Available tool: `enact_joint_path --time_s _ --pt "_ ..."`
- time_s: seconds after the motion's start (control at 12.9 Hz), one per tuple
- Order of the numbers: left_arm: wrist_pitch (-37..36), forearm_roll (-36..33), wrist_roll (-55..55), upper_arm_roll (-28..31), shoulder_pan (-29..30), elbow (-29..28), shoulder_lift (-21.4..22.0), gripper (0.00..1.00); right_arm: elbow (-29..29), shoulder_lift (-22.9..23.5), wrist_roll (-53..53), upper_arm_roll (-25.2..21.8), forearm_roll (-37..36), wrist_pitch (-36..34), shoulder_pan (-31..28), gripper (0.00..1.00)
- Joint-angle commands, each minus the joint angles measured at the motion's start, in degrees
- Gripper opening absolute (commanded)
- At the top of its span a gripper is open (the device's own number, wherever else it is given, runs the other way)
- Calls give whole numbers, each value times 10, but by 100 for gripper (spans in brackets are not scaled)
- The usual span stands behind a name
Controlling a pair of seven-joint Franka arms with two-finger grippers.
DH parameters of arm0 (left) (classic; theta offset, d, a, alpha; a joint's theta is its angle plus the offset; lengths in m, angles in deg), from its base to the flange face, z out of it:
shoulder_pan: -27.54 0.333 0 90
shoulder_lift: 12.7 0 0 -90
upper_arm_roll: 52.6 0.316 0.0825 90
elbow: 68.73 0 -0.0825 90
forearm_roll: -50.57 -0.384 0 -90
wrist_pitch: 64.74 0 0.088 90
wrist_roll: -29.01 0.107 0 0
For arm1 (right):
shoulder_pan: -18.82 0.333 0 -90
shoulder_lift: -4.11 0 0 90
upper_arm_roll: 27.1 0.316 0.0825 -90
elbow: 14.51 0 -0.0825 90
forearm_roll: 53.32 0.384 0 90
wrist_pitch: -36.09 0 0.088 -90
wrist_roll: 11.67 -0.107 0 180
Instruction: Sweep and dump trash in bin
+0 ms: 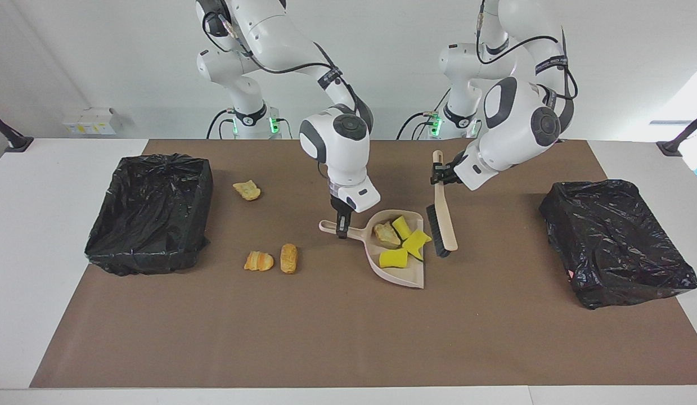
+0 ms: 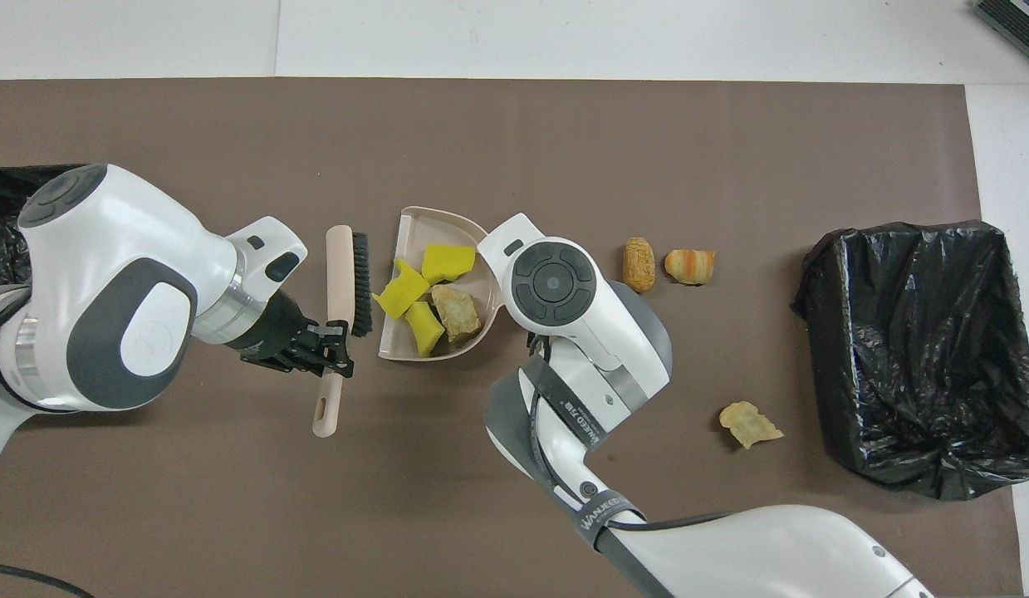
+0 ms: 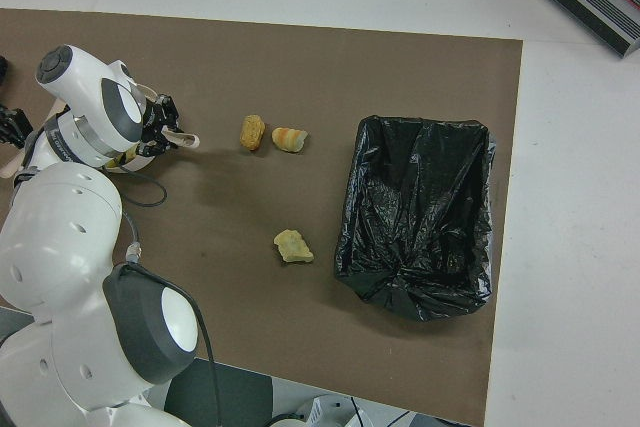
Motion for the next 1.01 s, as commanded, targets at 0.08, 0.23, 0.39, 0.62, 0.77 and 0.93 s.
enact_joint_path --time_s 0.08,0.23,0.39,0.62,0.77,0.93 --pt "-32 4 -35 -7 28 39 29 0 1 -3 5 6 7 10 -19 0" --pt "-55 -55 -27 -5 28 70 39 0 -2 -25 14 6 7 -24 -34 0" --pt "-118 -122 -3 -6 24 124 29 0 -5 -54 41 6 8 -58 -60 0" --pt "-137 -134 22 -9 12 89 54 0 -15 -83 126 6 46 -95 -114 0" --pt "-119 -132 18 -10 -6 42 78 0 -41 -89 187 6 61 -143 -156 0" --pt "-71 -129 -41 -10 -61 -1 93 0 -70 -97 248 6 61 -206 -194 0"
